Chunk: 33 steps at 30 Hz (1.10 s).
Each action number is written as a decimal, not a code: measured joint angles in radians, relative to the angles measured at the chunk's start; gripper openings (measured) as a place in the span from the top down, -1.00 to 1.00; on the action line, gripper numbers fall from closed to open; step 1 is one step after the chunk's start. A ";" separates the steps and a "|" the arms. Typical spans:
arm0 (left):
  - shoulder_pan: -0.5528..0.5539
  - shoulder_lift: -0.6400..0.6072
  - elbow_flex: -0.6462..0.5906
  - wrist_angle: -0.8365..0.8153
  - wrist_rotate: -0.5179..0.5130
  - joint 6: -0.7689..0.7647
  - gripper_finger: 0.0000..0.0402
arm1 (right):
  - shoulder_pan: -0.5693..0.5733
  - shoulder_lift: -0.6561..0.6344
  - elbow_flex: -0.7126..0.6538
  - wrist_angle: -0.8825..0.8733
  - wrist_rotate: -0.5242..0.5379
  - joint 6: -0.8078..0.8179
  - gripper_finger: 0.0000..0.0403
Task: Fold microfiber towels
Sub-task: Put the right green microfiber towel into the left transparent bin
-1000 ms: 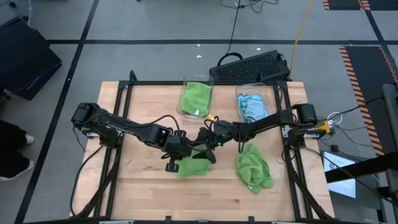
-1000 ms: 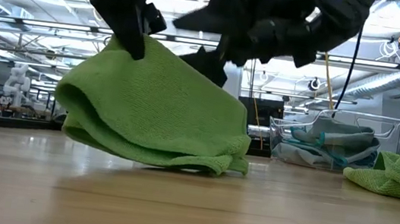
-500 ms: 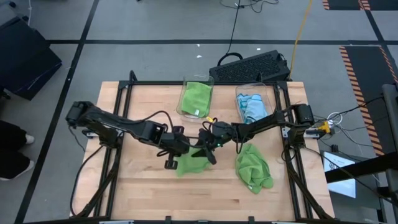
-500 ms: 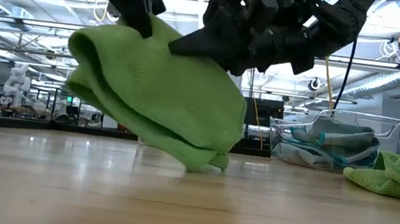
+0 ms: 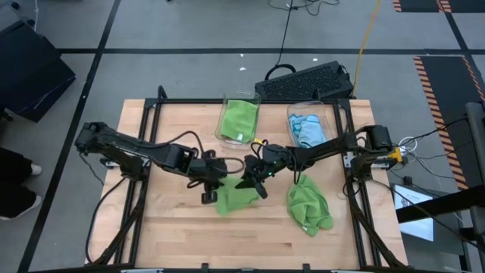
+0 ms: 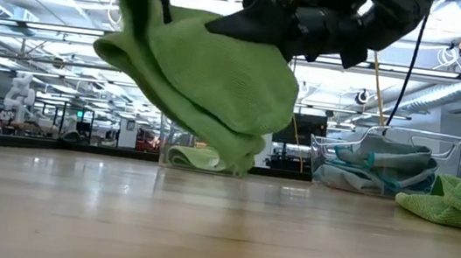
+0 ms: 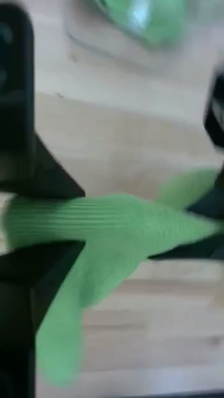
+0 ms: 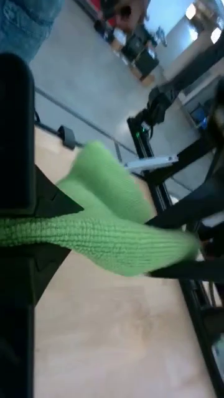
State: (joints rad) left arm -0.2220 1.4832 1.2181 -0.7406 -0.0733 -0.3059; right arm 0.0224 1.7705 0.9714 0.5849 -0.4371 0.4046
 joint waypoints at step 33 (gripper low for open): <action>0.159 -0.204 -0.499 1.130 0.028 -0.216 -0.56 | -0.022 -0.358 0.000 -0.440 0.096 -0.239 0.98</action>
State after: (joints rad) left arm -0.0628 1.2789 0.7189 0.3896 -0.0457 -0.5218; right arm 0.0009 1.4129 0.9714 0.1447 -0.3408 0.1657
